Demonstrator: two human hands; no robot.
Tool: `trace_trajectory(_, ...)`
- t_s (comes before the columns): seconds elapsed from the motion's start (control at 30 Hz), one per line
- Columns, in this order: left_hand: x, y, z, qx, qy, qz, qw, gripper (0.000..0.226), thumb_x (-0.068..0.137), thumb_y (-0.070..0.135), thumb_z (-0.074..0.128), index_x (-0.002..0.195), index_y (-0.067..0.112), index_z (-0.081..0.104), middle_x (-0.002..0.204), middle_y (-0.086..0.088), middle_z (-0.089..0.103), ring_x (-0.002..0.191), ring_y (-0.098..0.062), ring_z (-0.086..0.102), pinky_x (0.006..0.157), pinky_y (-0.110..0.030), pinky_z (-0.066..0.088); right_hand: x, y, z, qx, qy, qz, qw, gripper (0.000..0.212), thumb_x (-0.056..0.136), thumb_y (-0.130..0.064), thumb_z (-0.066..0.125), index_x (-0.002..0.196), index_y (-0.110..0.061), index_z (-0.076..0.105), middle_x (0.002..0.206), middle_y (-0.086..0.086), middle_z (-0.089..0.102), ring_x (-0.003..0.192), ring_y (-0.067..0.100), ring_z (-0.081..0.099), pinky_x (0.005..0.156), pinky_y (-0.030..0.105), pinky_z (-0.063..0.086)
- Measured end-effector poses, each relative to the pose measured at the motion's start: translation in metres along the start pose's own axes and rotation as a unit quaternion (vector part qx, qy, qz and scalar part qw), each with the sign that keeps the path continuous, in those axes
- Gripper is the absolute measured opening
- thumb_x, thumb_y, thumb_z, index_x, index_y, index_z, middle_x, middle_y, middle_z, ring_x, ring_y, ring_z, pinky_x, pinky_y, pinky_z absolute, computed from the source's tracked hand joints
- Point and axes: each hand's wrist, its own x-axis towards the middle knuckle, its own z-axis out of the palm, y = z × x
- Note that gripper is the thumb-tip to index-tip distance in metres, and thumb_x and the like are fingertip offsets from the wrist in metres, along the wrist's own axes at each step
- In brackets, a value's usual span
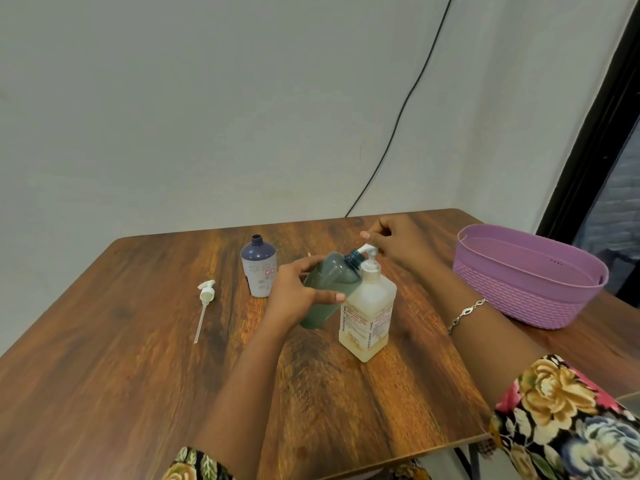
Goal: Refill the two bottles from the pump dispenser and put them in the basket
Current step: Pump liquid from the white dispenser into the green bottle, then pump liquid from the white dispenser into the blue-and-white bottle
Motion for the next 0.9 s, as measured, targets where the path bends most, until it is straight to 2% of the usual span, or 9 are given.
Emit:
trace_trajectory(0.13, -0.001, -0.005, -0.002, -0.014, -0.001, -0.006, 1.0, 0.061, 0.062, 0.008, 0.082, 0.116, 0.023, 0.058, 0.114, 0.002, 0.058, 0.107, -0.02, 0.052, 0.092, -0.041, 0.045, 0.001, 0.001, -0.001, 0.021, 0.003, -0.001, 1.0, 0.014, 0.088, -0.014, 0.062, 0.079, -0.003, 0.062, 0.073, 0.008, 0.062, 0.058, 0.009, 0.05, 0.057, 0.02, 0.042)
trace_trajectory(0.3, -0.003, -0.012, -0.002, -0.045, -0.008, -0.011, 0.999, 0.058, 0.062, 0.005, 0.08, 0.111, 0.027, 0.059, 0.112, 0.003, 0.059, 0.106, -0.02, 0.053, 0.087, -0.036, 0.047, -0.002, 0.001, -0.002, 0.034, 0.014, 0.002, 0.999, 0.013, 0.088, -0.014, 0.061, 0.076, -0.008, 0.061, 0.068, 0.001, 0.06, 0.058, 0.008, 0.051, 0.056, 0.017, 0.043)
trace_trajectory(0.47, -0.006, -0.016, -0.004, -0.079, -0.015, -0.016, 0.997, 0.057, 0.063, 0.003, 0.079, 0.111, 0.026, 0.058, 0.116, 0.001, 0.059, 0.109, -0.02, 0.054, 0.095, -0.047, 0.047, -0.006, 0.0, -0.004, 0.015, 0.061, -0.02, 0.998, 0.008, 0.089, -0.014, 0.059, 0.085, -0.008, 0.063, 0.077, -0.001, 0.06, 0.07, 0.009, 0.053, 0.063, 0.019, 0.043)
trace_trajectory(0.6, -0.008, -0.016, -0.005, -0.121, -0.012, -0.014, 0.992, 0.059, 0.064, -0.001, 0.077, 0.116, 0.02, 0.056, 0.117, 0.0, 0.058, 0.11, -0.021, 0.053, 0.089, -0.04, 0.05, -0.012, -0.007, -0.005, 0.016, 0.086, -0.063, 0.994, 0.004, 0.089, -0.013, 0.06, 0.086, -0.013, 0.062, 0.079, -0.005, 0.059, 0.073, 0.004, 0.054, 0.064, 0.015, 0.043)
trace_trajectory(0.7, -0.011, -0.014, -0.006, -0.149, -0.004, -0.014, 0.989, 0.062, 0.065, -0.004, 0.075, 0.12, 0.016, 0.054, 0.116, 0.0, 0.058, 0.109, -0.02, 0.054, 0.09, -0.039, 0.05, -0.02, -0.013, -0.003, 0.036, 0.093, -0.094, 0.991, 0.005, 0.087, -0.012, 0.061, 0.087, -0.017, 0.063, 0.084, -0.006, 0.062, 0.079, 0.006, 0.057, 0.07, 0.016, 0.046)
trace_trajectory(0.8, -0.014, -0.01, -0.009, -0.164, 0.002, -0.004, 0.986, 0.062, 0.067, -0.005, 0.074, 0.121, 0.015, 0.052, 0.112, 0.004, 0.059, 0.105, -0.014, 0.055, 0.086, -0.033, 0.051, -0.032, -0.02, 0.001, 0.074, 0.077, -0.123, 0.987, 0.008, 0.085, -0.011, 0.064, 0.092, -0.015, 0.064, 0.088, -0.006, 0.064, 0.082, 0.003, 0.058, 0.071, 0.01, 0.046)
trace_trajectory(0.9, -0.017, -0.007, -0.013, -0.182, 0.006, 0.007, 0.983, 0.061, 0.067, -0.006, 0.073, 0.12, 0.014, 0.051, 0.107, 0.006, 0.06, 0.099, -0.009, 0.058, 0.077, -0.024, 0.051, -0.041, -0.024, 0.01, 0.088, 0.033, -0.127, 0.987, 0.023, 0.083, -0.016, 0.067, 0.106, -0.016, 0.063, 0.1, -0.005, 0.064, 0.093, 0.004, 0.059, 0.081, 0.015, 0.048)
